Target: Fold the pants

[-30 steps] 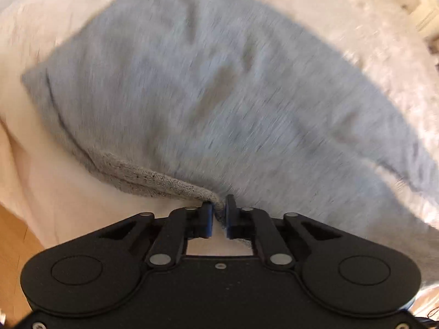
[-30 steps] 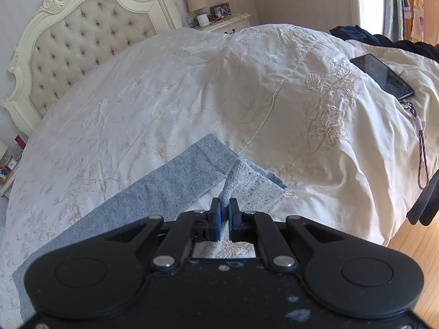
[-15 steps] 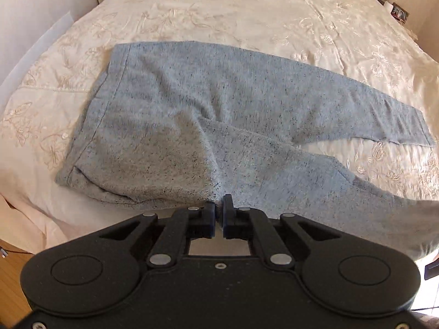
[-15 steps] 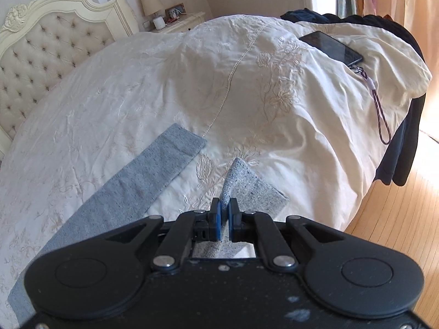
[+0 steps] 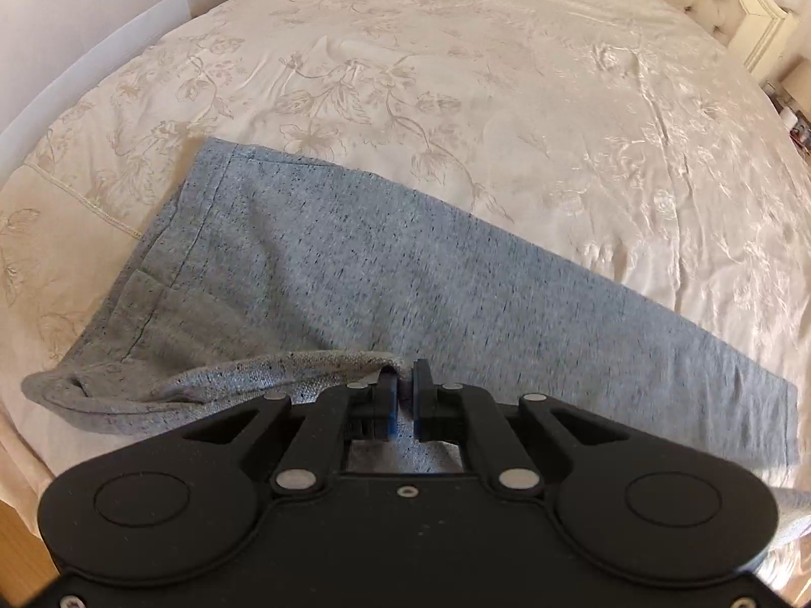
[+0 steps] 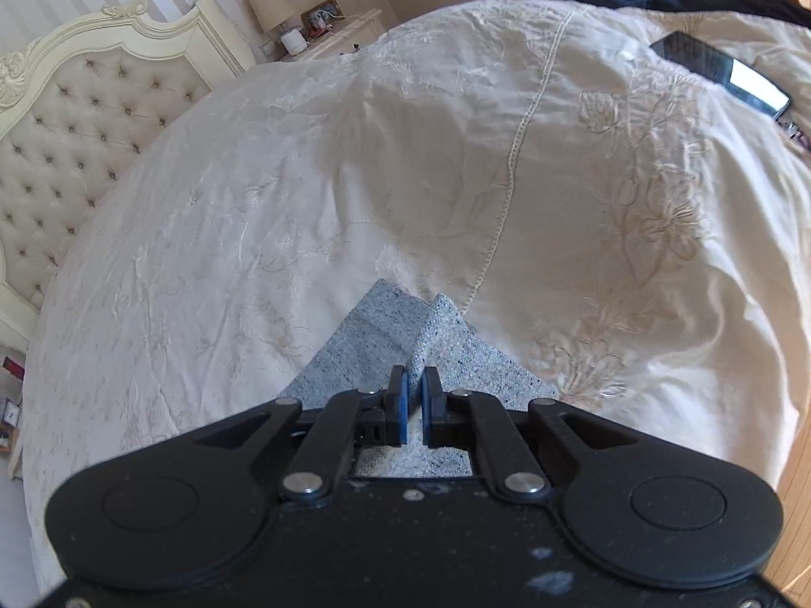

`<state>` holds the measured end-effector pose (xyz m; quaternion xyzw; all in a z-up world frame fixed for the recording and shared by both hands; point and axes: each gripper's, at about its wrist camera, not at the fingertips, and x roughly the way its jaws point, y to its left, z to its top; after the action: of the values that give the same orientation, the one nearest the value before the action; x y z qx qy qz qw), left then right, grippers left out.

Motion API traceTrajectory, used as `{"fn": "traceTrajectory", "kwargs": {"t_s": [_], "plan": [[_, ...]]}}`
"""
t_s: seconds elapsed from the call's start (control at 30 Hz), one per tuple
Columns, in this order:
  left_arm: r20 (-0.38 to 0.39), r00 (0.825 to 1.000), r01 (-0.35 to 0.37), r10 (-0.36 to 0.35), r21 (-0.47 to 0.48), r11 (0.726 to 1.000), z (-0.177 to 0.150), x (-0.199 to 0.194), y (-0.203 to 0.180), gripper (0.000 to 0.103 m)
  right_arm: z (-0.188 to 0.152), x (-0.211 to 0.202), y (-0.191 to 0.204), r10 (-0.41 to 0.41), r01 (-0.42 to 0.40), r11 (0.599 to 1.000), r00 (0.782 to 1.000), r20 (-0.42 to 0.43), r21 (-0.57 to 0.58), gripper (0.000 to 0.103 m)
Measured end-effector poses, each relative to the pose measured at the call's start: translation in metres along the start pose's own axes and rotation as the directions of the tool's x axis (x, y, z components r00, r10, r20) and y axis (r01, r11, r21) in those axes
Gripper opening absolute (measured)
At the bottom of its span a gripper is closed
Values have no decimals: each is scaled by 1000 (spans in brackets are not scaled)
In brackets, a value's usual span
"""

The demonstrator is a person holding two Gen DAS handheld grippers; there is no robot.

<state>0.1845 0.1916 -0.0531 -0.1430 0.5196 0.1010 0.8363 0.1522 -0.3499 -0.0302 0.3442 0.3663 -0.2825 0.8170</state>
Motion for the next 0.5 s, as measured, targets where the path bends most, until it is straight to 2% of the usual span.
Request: {"fn": "traceTrajectory", "kwargs": {"t_s": [0.23,0.5], "plan": [[-7,996,-88,88,-3,996,31,52,-41,7,26,80,27,-10,11,1000,998,-69,10,7],[-38,986,-162,163,28,986,60,102,-71,7,42,146,54,-36,27,998,988,-151,-60,7]]}}
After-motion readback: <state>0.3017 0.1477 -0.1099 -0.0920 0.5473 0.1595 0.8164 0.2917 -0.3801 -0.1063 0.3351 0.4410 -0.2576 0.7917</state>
